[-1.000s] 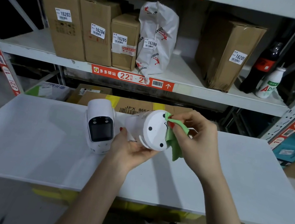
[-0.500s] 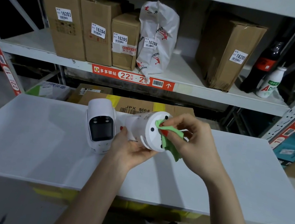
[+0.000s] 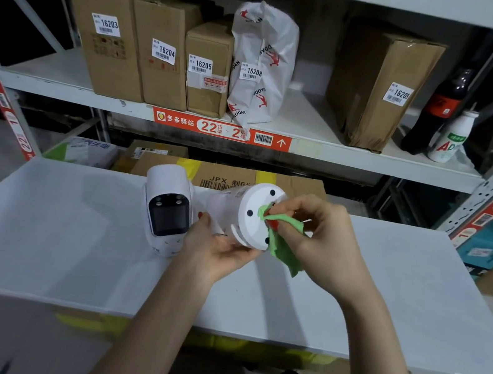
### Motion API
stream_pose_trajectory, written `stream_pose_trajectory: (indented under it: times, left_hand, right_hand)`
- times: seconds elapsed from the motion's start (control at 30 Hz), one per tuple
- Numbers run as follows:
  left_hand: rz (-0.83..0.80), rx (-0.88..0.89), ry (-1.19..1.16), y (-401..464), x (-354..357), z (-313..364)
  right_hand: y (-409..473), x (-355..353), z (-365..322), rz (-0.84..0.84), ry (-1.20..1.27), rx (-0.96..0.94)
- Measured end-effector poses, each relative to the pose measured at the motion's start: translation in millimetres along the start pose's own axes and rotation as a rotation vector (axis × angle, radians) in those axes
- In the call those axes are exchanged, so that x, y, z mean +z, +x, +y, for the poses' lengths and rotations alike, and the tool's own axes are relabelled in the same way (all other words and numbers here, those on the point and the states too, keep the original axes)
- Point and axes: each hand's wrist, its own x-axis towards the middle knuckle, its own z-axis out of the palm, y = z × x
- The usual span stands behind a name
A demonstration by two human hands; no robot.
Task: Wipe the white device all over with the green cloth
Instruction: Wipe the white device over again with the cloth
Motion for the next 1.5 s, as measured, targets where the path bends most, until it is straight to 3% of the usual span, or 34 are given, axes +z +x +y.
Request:
stream_pose_trajectory:
  times: [0.13,0.33,0.57,0.77,1.03,1.1,1.33,1.5]
  left_hand:
    - [0.008,0.015,0.050,-5,2,-1]
    - [0.025,0.002,0.035,-4,3,0]
    - [0.063,0.022,0.034,0,1,-1]
    - [0.103,0.020,0.018,-1,2,0]
    - [0.078,0.010,-0.009,-4,2,-1]
    - [0.080,0.010,-0.010,-3,2,0]
    - [0.088,0.027,0.053,0,2,1]
    - [0.063,0.082,0.197,1,2,0]
  right_hand:
    - [0,-4,1,-0.068,-0.026,0.013]
    - [0,0,-1,0.075,0.029,0.018]
    - [-1,-5,2,-0.082,-0.011,0.086]
    - [0,-2,2,0.071,-0.049,0.059]
    - [-1,-7,4,-0.106,0.032,0.138]
    - [-1,-7,3,-0.052,0.079,0.148]
    - [6,-4,8,0.373,0.227,0.146]
    - [8,-7,16,0.438,0.216,0.179]
